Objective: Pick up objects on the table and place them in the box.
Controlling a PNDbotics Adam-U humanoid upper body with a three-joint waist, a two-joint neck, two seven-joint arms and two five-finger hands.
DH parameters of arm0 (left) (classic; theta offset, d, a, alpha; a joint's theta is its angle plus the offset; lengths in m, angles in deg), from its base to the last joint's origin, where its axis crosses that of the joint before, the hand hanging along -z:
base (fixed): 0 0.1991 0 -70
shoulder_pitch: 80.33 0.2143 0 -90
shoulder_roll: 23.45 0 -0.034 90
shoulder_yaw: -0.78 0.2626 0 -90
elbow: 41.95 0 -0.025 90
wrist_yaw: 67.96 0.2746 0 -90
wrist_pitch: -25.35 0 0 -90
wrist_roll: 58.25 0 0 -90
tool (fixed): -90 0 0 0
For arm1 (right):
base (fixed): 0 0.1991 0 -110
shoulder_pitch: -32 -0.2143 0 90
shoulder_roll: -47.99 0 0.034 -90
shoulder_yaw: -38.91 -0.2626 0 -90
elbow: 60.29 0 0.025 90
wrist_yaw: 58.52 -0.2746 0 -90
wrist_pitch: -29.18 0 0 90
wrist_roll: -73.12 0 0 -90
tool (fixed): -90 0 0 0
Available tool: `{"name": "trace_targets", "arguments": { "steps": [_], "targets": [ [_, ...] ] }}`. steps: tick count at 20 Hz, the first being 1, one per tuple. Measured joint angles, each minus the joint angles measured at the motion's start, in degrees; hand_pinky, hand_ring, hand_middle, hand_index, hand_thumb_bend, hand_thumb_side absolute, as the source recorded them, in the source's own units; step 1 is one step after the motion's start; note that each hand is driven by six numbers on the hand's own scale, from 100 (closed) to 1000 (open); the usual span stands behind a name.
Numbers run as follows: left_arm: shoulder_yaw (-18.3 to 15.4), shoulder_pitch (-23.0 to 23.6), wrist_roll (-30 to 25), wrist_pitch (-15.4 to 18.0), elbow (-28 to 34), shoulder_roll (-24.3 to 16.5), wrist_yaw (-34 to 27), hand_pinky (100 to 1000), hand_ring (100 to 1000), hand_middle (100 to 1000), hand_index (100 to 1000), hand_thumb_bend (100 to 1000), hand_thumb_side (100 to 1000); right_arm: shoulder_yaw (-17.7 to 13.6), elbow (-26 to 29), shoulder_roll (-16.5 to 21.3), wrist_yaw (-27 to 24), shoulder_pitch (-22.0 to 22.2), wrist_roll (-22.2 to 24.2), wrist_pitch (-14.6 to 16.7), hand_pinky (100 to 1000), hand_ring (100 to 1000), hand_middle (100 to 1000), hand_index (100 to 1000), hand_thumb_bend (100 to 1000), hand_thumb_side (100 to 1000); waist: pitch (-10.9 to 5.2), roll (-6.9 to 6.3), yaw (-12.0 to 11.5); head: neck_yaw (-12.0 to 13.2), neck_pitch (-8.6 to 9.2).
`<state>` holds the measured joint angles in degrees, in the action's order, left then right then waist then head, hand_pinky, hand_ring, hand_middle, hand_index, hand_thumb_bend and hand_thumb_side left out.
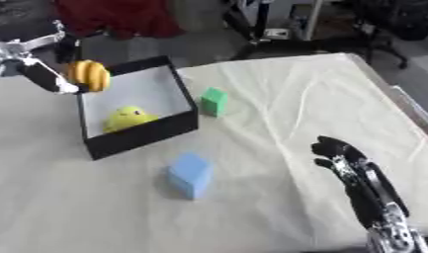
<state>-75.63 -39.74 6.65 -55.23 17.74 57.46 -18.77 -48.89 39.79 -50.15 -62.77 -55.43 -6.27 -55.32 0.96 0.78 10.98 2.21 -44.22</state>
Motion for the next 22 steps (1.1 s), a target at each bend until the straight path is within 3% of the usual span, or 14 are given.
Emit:
{"name": "trace_targets", "arguments": {
  "steps": [3, 4, 8, 10, 12, 16, 22],
  "targets": [
    [-1.38, -0.69, 3.92, 0.26, -6.73, 3.69, 4.75, 578, 427, 388, 550, 588, 282, 0.12, -0.01, -0.01, -0.05, 0.0, 0.15, -0.02, 833, 844, 728, 825, 100, 743, 0.0, 0.0, 0.1, -0.07, 0.0],
    [-1.68, -0.71, 4.87, 0.53, -8.12, 4.21, 5.8, 621, 489, 465, 633, 760, 373, 0.17, -0.01, -0.01, -0.05, 0.0, 0.19, -0.02, 834, 844, 728, 825, 100, 743, 0.0, 0.0, 0.1, -0.08, 0.0],
    [-4.49, -1.31, 8.2, -0.18, -11.95, 6.8, 9.04, 730, 680, 673, 837, 990, 472, 0.3, -0.02, -0.17, -0.08, 0.0, 0.3, -0.04, 834, 844, 728, 825, 100, 744, 0.0, 0.02, 0.46, -0.51, 0.0],
    [-5.83, -1.35, 10.06, -1.7, -12.89, 8.16, 10.83, 741, 699, 701, 859, 1000, 503, 0.3, -0.02, -0.22, -0.09, 0.0, 0.35, -0.06, 834, 844, 728, 825, 100, 743, 0.0, 0.04, 0.46, -0.56, 0.0],
    [-6.31, -1.35, 12.04, -3.52, -13.37, 8.97, 12.29, 775, 748, 773, 901, 1000, 622, 0.3, -0.03, -0.37, -0.09, 0.0, 0.36, -0.06, 834, 844, 728, 825, 100, 744, 0.0, 0.04, 0.44, -0.57, 0.0],
    [-6.46, -0.96, 15.97, -6.75, -12.2, 9.17, 12.12, 764, 739, 765, 885, 1000, 619, 0.29, -0.05, -0.5, -0.09, 0.0, 0.35, -0.05, 834, 844, 727, 825, 100, 742, 0.0, 0.04, 0.09, -0.62, 0.0],
    [-8.65, 1.99, 21.83, -3.77, -4.09, 5.76, 7.13, 717, 653, 675, 840, 924, 640, -0.43, 0.07, 0.51, -0.07, -0.47, -0.39, 0.27, 834, 845, 728, 830, 100, 695, 0.0, 0.04, -0.82, -1.0, 0.0]
  ]
}}
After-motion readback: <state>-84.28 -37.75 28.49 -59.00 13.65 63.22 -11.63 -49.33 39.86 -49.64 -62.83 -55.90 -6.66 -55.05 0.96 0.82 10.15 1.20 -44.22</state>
